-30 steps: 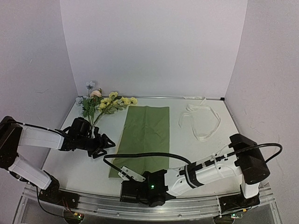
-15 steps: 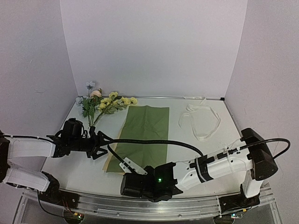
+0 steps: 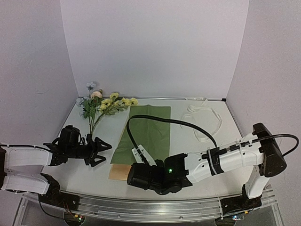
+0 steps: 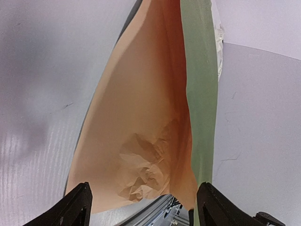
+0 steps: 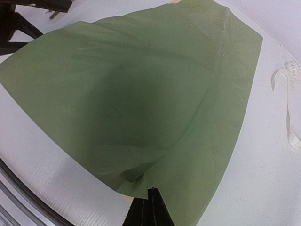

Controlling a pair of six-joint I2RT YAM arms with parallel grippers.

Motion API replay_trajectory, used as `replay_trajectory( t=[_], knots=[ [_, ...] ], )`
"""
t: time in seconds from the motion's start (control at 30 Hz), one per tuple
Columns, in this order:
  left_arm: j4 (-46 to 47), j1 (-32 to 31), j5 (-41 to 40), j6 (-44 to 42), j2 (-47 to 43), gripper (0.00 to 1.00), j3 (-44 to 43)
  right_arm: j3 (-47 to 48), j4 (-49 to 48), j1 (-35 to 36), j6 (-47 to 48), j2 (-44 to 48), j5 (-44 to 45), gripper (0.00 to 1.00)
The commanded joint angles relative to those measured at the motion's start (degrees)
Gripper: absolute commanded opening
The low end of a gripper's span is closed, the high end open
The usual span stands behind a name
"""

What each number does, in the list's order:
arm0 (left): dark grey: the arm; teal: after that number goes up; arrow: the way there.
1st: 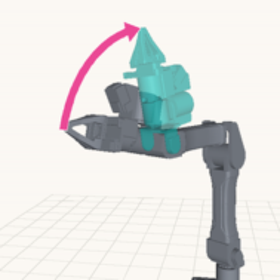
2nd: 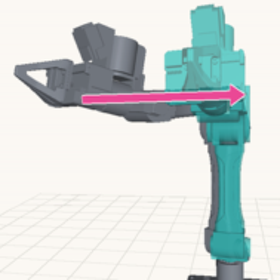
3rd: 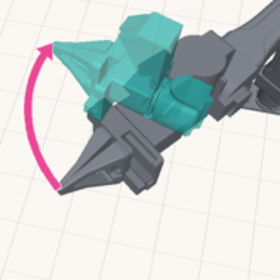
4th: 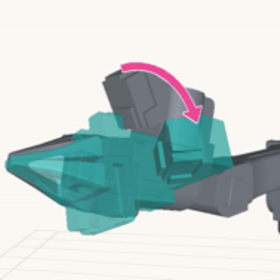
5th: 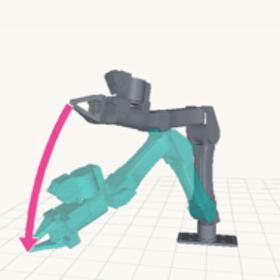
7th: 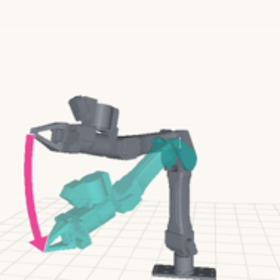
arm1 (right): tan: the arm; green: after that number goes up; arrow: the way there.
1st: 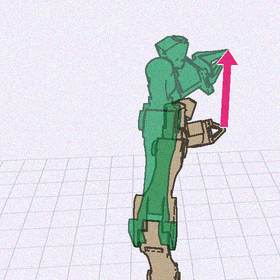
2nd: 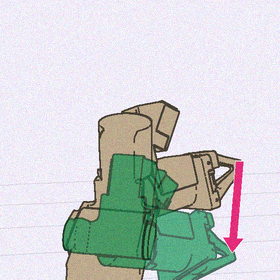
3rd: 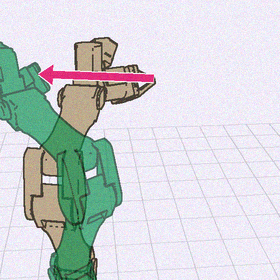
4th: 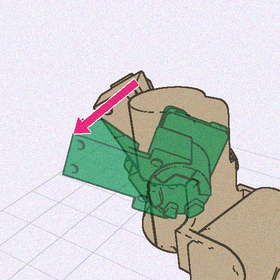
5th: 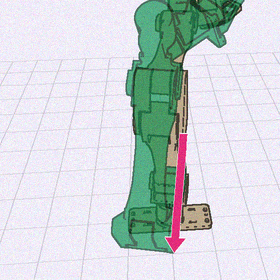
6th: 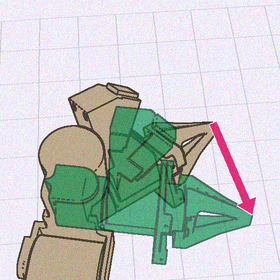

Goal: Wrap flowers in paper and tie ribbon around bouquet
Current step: Pick up the corner of the folded wrapping paper from the center of the board, then pass from the right arm to the left

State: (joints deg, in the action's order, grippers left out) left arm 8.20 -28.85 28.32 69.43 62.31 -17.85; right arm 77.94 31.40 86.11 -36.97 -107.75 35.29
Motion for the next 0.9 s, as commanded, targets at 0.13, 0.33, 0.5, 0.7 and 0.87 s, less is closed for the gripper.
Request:
replay_trajectory(
  t=[0.13, 0.33, 0.5, 0.7, 0.87],
  knots=[
    [19.63, -2.35, 2.82, 8.64, 7.51, 0.83, -0.26, -0.12, -1.73, 0.02, -3.37, 2.44, 1.34, 0.00],
    [28.95, -3.32, 3.31, 11.92, 14.88, 0.81, -1.88, 0.17, -1.98, 0.02, -3.24, 2.06, 0.54, 0.00],
    [30.53, -4.12, 3.69, 11.19, 20.86, 0.70, -6.14, 0.19, -2.22, 0.02, -2.78, 1.89, 0.27, 0.00],
    [31.10, -5.29, 5.10, 8.66, 26.95, 0.19, -12.20, 0.29, -2.31, -0.63, -1.92, 2.80, -2.51, 0.00],
    [17.15, -7.57, 0.34, -2.38, 23.62, 0.00, -18.66, -1.93, -2.40, -2.97, -3.59, 8.79, -8.70, 0.35]
  ],
)
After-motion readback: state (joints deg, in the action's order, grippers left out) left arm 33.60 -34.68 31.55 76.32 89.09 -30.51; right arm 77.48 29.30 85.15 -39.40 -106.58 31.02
